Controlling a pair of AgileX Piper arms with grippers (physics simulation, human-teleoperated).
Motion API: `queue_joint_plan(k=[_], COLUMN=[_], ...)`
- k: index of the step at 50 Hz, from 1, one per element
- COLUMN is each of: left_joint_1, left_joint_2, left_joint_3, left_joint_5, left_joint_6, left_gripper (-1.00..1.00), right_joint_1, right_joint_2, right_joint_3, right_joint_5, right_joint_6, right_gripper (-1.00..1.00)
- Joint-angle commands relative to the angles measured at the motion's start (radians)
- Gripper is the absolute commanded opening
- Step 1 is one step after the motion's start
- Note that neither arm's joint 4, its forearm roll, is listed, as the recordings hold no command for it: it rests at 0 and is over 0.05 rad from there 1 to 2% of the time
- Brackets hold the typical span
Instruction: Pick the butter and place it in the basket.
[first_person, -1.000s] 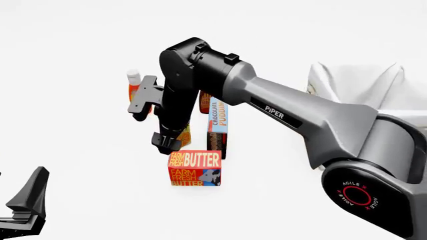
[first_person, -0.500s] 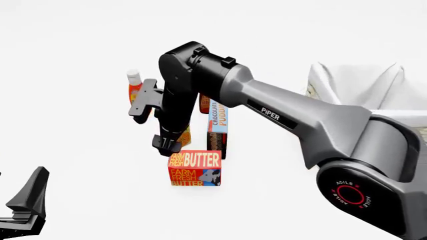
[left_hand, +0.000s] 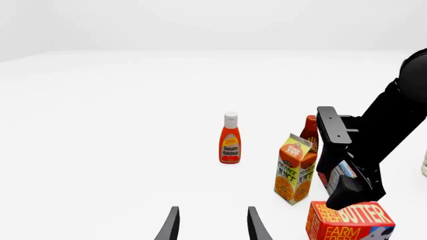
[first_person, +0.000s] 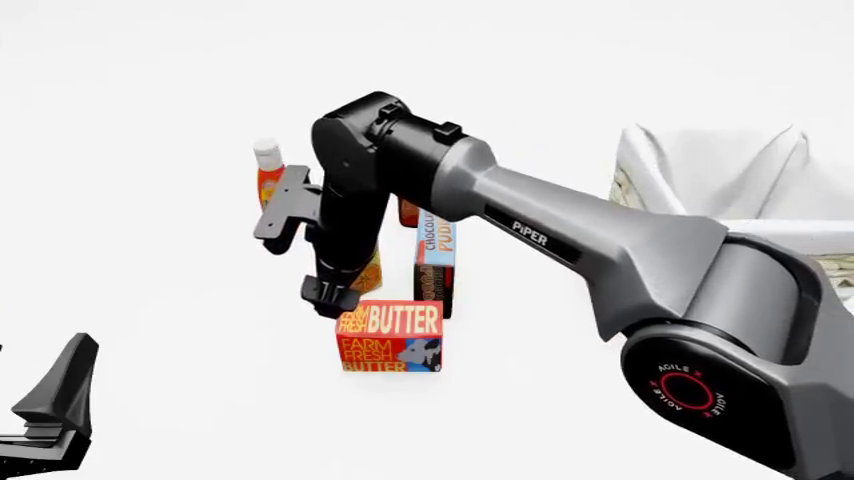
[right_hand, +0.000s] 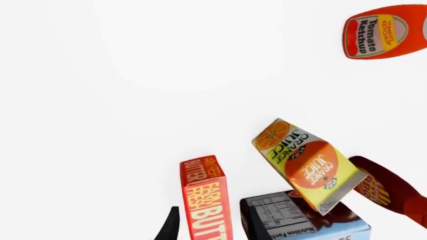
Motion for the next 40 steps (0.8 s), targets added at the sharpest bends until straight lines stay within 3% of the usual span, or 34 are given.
queue_joint_plan(k=[1, 40], left_joint_1=[0.000, 0.000], left_joint_2=[0.000, 0.000], left_joint_3=[0.000, 0.000], left_joint_5=[0.000, 0.000], left_joint_6=[0.000, 0.000], left_gripper=[1.00, 1.00], right_joint_1=[0.002, -0.005], right_joint_2=[0.015, 0.076], right_joint_3=[-0.007, -0.043], right_joint_5=[0.000, 0.000], right_joint_6=[-0.001, -0.006], right_gripper=[1.00, 1.00])
